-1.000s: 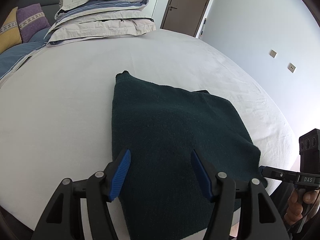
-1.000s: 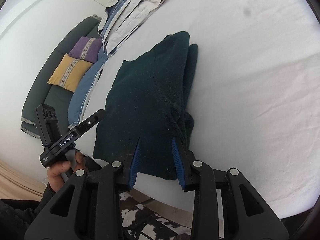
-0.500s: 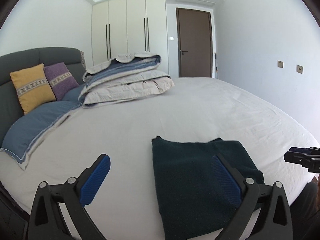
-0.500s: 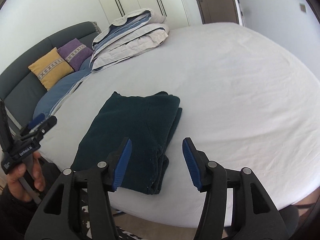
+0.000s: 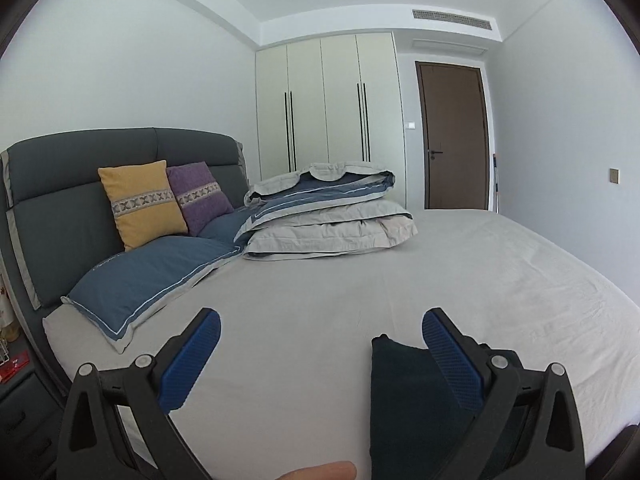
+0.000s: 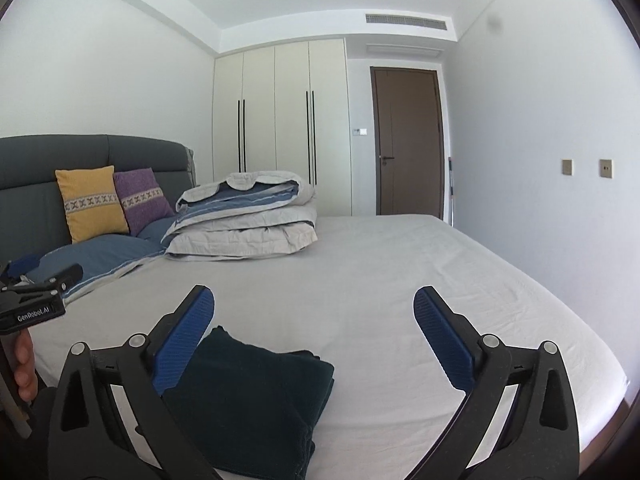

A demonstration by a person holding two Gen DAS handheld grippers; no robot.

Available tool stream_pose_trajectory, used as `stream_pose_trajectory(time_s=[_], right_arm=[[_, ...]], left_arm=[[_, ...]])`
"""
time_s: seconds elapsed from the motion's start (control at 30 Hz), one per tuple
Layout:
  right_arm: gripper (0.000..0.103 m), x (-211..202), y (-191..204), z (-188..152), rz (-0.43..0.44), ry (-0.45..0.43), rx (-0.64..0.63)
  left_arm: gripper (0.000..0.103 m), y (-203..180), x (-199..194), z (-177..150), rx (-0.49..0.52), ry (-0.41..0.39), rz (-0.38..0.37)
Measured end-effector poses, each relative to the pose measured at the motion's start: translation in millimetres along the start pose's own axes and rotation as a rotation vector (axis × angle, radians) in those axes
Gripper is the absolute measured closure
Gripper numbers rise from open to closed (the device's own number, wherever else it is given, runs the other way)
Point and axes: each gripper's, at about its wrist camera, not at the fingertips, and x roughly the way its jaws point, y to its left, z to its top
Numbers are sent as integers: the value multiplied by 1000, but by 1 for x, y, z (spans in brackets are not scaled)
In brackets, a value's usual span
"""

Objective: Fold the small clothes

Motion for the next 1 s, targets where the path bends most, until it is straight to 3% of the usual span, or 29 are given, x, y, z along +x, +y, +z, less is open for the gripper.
stream_pose_trajectory(time_s=[0.17,0.43,0.77,1.0], right_arm=[[0,-13,3,14,0,1,-5],[0,-4,-1,12,-1,85,56],[0,55,5,-40,-44,389,55],[0,79,10,-75,-73,541,60]], left_arm=[[0,1,13,-2,10,93,-2],[0,-7,33,-18,-16,267,-114],[0,-18,52,-44,-1,364,-136],[0,-25,65,-63,15,415,-136]])
